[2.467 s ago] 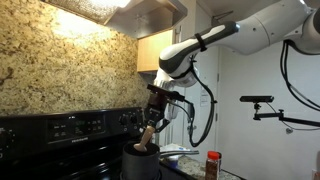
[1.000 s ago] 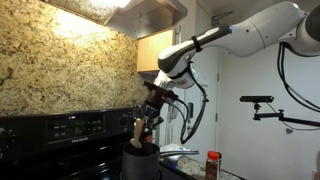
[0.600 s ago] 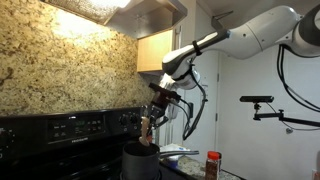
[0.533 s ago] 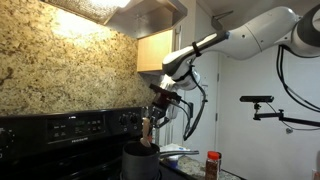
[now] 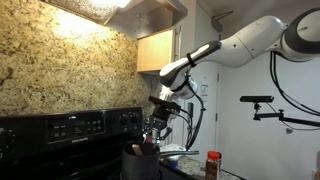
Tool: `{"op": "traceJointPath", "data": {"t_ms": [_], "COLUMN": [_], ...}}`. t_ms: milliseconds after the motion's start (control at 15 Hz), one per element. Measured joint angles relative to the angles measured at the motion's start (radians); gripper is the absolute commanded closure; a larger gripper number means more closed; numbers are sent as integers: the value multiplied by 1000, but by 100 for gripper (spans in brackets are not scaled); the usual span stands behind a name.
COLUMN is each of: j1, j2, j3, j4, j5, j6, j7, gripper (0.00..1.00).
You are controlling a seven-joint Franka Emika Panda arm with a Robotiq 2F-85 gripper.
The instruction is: Remove the lid from the pot and put it on the stove then put the wooden spoon in the pot
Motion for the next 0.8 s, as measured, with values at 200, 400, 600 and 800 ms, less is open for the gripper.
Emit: {"op": "traceJointPath", "data": {"t_ms": [200,400,600,800], "j1": [0,1,7,10], "j2": [2,-3,-45,-123], "j3": [1,3,6,14], "j4": [2,17,12,-36], "j5": [0,-4,-37,-104], "j6": [1,13,30,-2], "j7": [0,-19,-87,-170], "gripper": [5,0,0,0]}}
